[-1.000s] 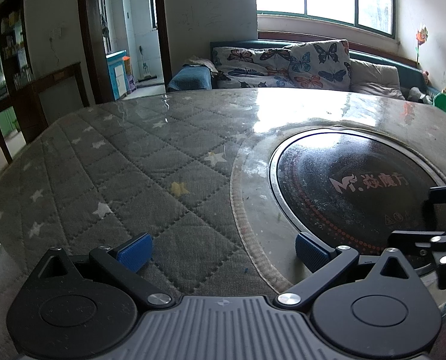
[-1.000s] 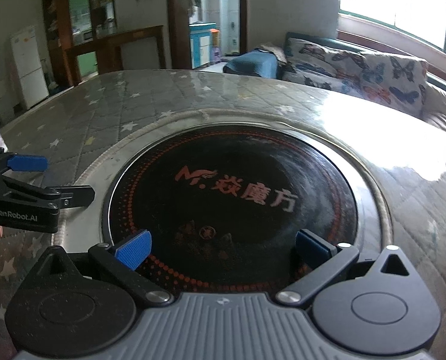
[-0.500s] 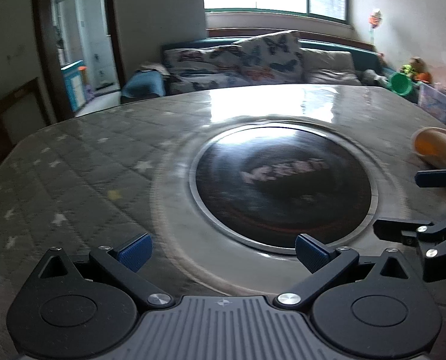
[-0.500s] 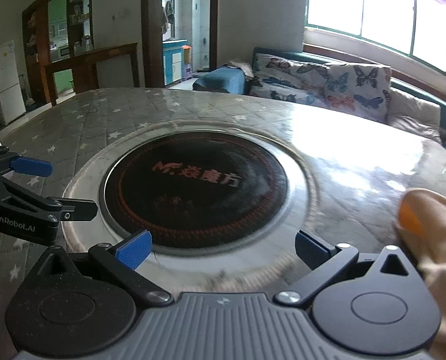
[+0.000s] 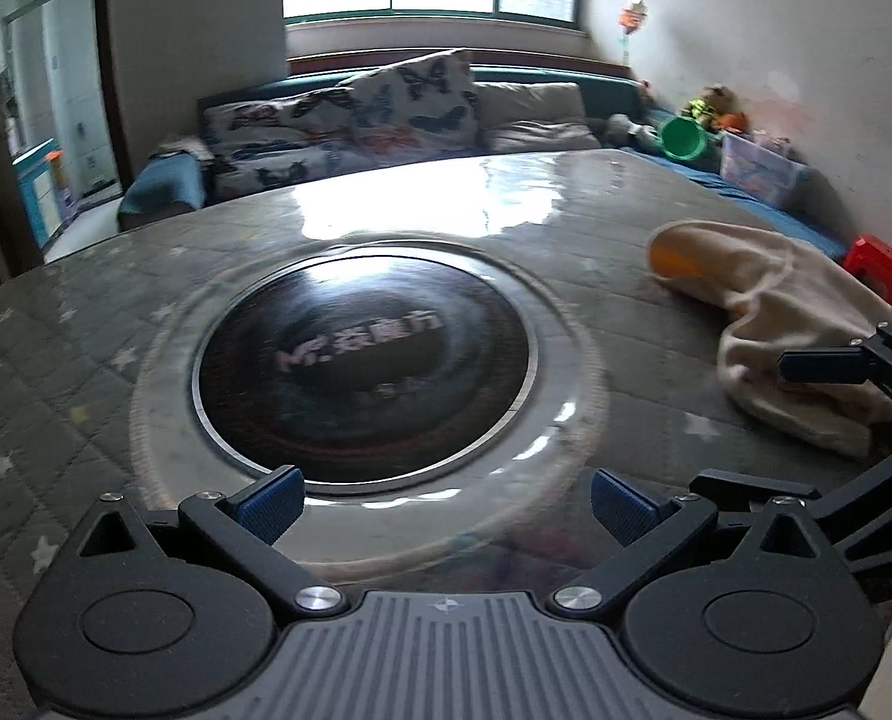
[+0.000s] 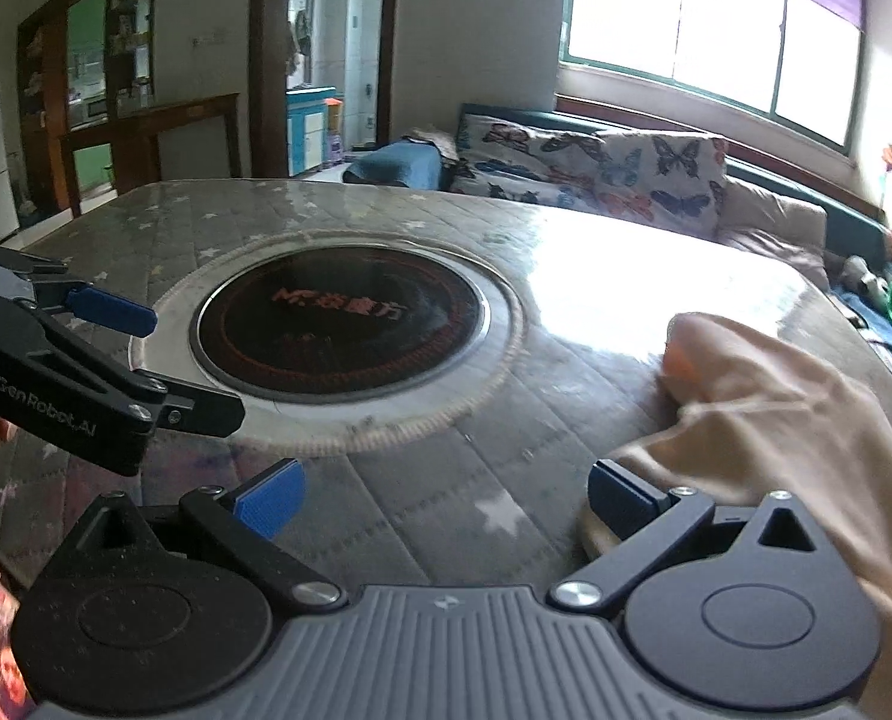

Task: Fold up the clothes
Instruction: 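Move both tools toward the crumpled cream sweatshirt on the table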

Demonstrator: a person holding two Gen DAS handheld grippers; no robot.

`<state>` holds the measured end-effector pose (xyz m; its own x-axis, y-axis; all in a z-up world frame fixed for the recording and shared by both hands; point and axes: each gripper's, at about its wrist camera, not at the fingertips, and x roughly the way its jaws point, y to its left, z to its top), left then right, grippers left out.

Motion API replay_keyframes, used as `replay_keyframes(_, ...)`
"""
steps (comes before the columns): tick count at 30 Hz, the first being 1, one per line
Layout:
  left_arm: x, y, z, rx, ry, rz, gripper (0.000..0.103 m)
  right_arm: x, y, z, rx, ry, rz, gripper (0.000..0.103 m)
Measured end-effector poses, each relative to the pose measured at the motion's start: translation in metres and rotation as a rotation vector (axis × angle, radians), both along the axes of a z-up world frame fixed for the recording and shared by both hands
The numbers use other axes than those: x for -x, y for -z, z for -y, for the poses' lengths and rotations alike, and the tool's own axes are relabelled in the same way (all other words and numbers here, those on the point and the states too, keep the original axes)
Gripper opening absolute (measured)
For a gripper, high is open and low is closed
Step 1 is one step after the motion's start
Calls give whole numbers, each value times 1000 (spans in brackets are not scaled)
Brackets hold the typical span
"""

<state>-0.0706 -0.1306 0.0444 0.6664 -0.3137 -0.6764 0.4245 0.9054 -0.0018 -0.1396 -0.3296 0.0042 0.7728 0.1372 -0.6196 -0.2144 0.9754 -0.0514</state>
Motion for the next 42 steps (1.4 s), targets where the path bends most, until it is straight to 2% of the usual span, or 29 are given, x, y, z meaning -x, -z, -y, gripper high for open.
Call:
replay_keyframes(8,17,-4,26,-9,63,-11,103,27,1,23,-30,93,-23,102)
replay_keyframes(23,36,0,67,-82,146,-15,103,70,13,67,-55,242,-63,102)
replay_keyframes(34,32,-2,89,-94,186,-22,103,76,8,86,-72,300,-50,99)
replay_keyframes(42,19,-6,104,-106,195,-31,103,66,0,105,-70,335,-26,95)
